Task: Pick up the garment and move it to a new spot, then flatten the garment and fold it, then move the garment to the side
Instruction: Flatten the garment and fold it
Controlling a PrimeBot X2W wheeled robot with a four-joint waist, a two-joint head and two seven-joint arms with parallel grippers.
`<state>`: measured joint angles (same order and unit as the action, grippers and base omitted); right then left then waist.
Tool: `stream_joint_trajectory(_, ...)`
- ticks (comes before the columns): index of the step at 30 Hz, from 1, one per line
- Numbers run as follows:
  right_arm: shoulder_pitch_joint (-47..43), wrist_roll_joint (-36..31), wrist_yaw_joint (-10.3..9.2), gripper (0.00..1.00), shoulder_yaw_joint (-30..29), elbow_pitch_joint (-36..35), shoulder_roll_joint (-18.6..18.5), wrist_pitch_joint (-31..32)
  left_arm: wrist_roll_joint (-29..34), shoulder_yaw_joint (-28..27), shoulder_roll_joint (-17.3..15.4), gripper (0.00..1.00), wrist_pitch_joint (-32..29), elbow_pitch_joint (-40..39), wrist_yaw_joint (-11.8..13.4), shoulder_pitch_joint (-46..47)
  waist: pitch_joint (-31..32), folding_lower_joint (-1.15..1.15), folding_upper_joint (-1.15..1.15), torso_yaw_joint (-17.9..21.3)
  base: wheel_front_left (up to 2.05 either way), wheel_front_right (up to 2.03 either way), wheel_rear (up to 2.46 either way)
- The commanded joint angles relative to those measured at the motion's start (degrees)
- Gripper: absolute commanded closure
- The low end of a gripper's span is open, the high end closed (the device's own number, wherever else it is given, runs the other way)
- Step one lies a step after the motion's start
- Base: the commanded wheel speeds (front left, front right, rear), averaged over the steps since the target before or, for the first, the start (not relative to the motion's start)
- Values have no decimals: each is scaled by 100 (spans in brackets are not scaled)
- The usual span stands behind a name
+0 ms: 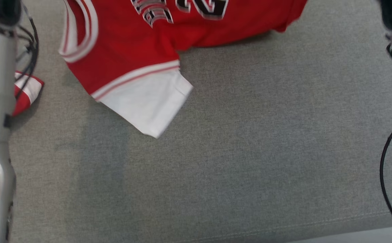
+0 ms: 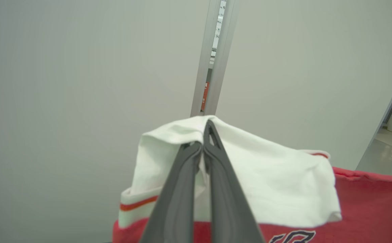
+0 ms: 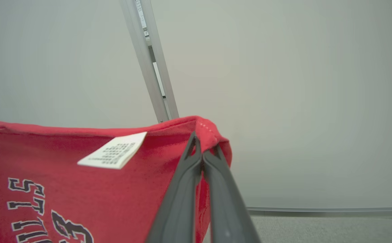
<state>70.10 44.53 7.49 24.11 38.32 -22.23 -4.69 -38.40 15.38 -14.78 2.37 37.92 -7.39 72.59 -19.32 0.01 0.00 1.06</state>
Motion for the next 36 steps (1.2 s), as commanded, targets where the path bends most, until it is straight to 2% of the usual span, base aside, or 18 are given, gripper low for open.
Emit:
stream_joint_trajectory(1,427,92,0,100,26,154,29,74,5,-40,0,100,42,242,-12,508,-684,-1,0,169,0,0,0)
stream_joint_trajectory(3,1044,174,0,100,73,390,40,124,94,-27,22,100,86,561,-12,1208,-770,-1,0,194,0,0,0)
stream_joint_trajectory(9,2535,-172,0,100,621,983,2,-5,215,1,173,100,297,1403,28,2862,-811,-1,0,260,0,0,0)
stream_joint_trajectory(13,3189,-138,0,100,840,1368,28,-80,307,83,278,100,375,1825,35,3581,-875,-1,0,296,0,0,0)
stream_joint_trajectory(17,3459,-19,0,100,1087,1571,36,-137,293,193,379,100,471,2154,5,3801,-1021,-1,0,291,0,0,0)
stream_joint_trajectory(21,3193,223,0,100,1442,1507,-45,-305,161,352,397,100,598,2360,-11,3478,-1187,-1,0,308,0,0,0)
stream_joint_trajectory(26,2455,648,0,100,1885,1099,-246,-664,-257,627,338,100,885,2022,-12,2574,-1220,-1,0,328,0,0,0)
stream_joint_trajectory(31,1198,1160,0,100,2220,489,-548,-959,-711,870,96,100,1187,1308,-12,1046,-861,-1,0,327,0,0,0)
stream_joint_trajectory(36,-199,1448,0,100,2317,-175,-889,-1051,-902,698,-163,100,1290,520,-12,-625,-380,-1,0,280,0,0,0)
